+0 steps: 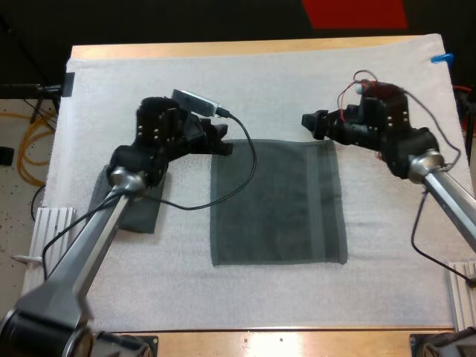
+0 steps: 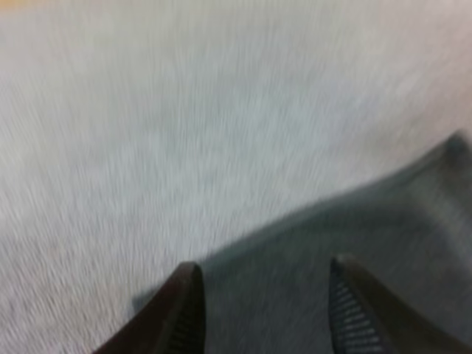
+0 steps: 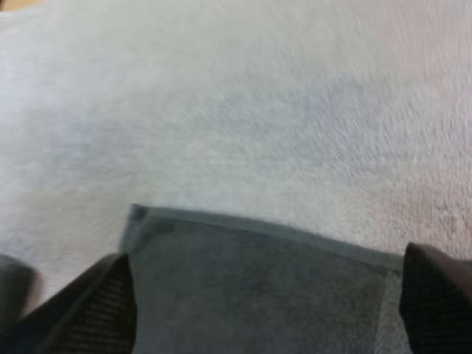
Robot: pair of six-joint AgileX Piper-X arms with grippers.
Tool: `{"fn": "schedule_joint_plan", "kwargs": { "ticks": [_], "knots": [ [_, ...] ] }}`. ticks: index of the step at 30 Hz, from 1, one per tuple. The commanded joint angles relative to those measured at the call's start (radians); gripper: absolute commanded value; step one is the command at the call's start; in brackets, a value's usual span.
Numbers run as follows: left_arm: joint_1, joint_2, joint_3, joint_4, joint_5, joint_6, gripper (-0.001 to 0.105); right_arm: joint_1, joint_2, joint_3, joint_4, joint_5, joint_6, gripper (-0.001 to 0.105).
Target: Pick towel from pile fold and stack
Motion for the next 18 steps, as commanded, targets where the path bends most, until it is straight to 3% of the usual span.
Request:
{"fn": "schedule_joint_plan", "kwargs": {
  "ticks": [1,5,10,18],
  "knots": [
    [0.001,-0.027,-0.009,0.006,0.01,0.008,0.04,-0.005,-0.034,-0.011,0.024,-0.008,-0.029,0.071],
    [0.001,-0.164,-0.009,0.104,0.01,0.008,0.043,-0.005,-0.168,-0.011,0.182,0.002,-0.065,0.071],
    [0.001,-0.334,-0.009,0.279,0.017,0.057,0.074,0.009,-0.353,-0.011,0.401,0.065,-0.088,0.071],
    [0.001,-0.537,-0.006,0.622,0.017,0.051,0.074,0.011,-0.596,-0.011,0.658,0.144,-0.092,0.071]
  ]
}}
